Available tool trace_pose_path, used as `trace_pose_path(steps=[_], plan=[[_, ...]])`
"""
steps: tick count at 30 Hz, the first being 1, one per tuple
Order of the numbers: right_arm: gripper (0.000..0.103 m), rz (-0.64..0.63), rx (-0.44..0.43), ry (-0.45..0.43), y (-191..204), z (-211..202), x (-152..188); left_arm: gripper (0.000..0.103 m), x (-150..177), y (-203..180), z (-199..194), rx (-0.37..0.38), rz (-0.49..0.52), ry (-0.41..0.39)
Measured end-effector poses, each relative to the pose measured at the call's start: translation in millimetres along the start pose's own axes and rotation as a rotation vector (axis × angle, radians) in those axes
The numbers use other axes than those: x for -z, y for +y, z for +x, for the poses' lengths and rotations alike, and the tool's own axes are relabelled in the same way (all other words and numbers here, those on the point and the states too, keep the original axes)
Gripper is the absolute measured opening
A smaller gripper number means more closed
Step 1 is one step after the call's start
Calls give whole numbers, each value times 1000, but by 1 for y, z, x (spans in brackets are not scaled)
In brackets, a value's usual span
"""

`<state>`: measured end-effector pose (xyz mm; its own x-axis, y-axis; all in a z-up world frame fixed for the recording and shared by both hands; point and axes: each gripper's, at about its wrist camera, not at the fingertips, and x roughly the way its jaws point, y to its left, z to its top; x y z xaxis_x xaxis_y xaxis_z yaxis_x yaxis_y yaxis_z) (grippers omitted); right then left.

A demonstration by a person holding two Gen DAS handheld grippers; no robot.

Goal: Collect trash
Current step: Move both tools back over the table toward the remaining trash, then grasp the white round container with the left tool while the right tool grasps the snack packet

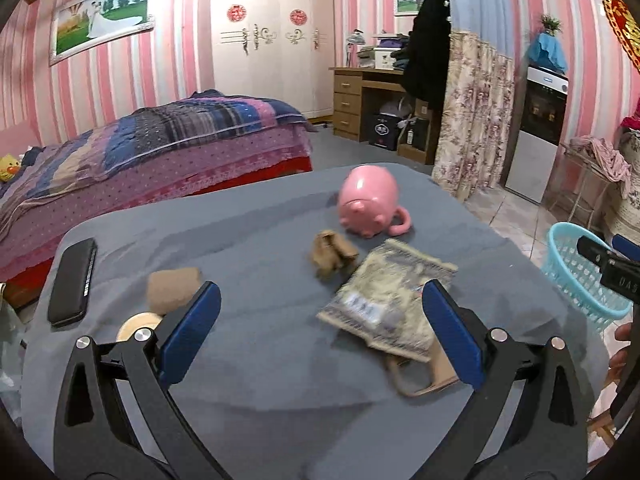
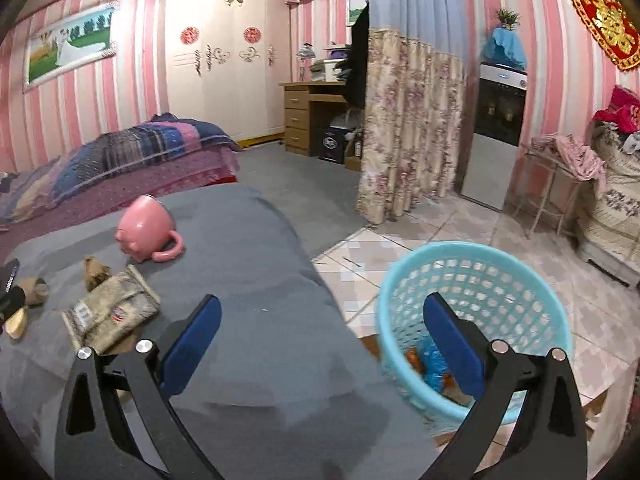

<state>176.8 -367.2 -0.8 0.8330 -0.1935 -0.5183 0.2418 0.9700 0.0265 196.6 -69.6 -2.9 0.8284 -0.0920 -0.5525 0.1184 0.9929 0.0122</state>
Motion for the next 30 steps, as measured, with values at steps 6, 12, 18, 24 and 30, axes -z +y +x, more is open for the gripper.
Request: trace_pose_path(steps=[6,12,18,24,30], plan=[[99,-24,5,25,21,2,1,97,11,30,-10,-32,-18,-17],[99,-41,-30,53,36,6,0,97,21,55,-8,-52,-37,15],[99,-49,-23,27,53,5,1,97,30,80,-8,-56,-63,41],[99,-55,-84,48,62,9,1,97,41,101,-6,-72,-87,80],[99,-9,-138,89,74,22,7,97,52,127,7,-70,-143,146]])
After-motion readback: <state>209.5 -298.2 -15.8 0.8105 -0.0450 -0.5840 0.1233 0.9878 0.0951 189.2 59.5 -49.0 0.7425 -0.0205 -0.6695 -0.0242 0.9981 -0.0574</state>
